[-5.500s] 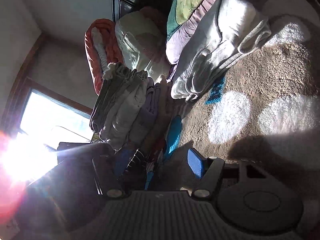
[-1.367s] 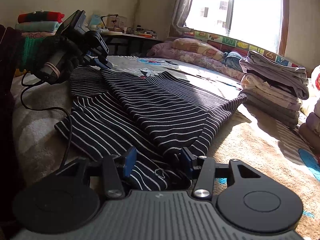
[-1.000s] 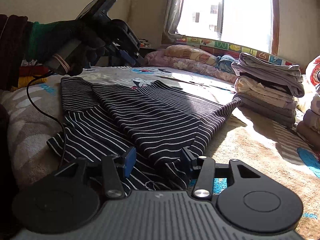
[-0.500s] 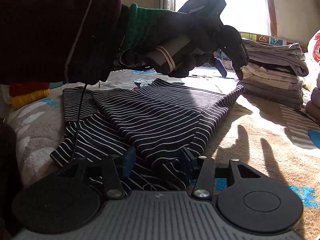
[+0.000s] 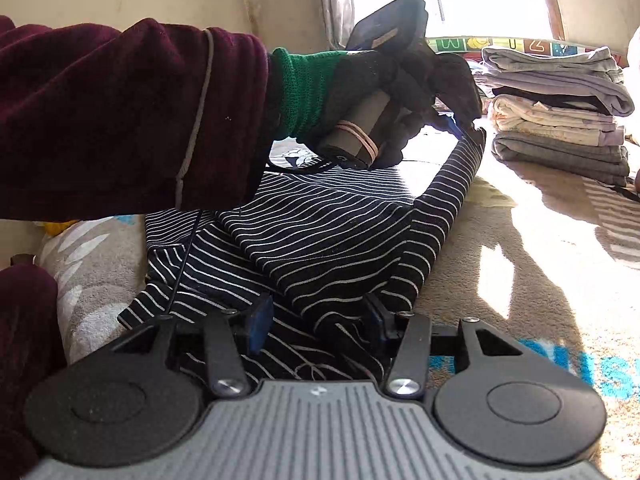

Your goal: Fold clothes

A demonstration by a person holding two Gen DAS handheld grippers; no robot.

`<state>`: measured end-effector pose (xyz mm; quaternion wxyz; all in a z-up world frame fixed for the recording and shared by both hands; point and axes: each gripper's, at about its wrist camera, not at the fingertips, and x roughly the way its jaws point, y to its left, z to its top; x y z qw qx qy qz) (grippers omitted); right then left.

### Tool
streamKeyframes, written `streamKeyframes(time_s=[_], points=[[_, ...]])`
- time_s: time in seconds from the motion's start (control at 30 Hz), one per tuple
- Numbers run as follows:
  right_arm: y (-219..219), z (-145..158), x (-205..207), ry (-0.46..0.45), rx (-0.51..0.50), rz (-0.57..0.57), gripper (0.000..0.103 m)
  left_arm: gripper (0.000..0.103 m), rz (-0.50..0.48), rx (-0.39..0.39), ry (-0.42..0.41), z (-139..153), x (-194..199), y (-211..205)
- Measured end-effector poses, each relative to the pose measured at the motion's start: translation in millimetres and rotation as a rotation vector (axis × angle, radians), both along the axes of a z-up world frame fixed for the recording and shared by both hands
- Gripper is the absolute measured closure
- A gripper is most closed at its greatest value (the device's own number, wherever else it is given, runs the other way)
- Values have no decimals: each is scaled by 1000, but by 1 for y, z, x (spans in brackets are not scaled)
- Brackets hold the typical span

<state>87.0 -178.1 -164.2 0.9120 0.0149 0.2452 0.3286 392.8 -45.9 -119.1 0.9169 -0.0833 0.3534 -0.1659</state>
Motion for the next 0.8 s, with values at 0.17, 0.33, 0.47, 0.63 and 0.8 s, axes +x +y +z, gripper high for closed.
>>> streamKeyframes(time_s=[0.17, 0.33, 0.47, 0.63, 0.8], points=[[3, 1, 0, 5, -14, 31, 53, 97, 99, -270, 126, -25, 12, 55], [4, 3, -1, 13, -1, 70, 53, 97, 125, -320, 178, -39, 19, 64], [4, 2, 1, 20, 2, 89, 53, 96, 116, -282, 181, -44, 23, 59], [6, 0, 0, 25, -1, 94, 52, 90, 148, -214, 136, -32, 20, 60], [6, 1, -2, 18, -4, 95, 52, 85, 183, -138, 65, -12, 13, 60]])
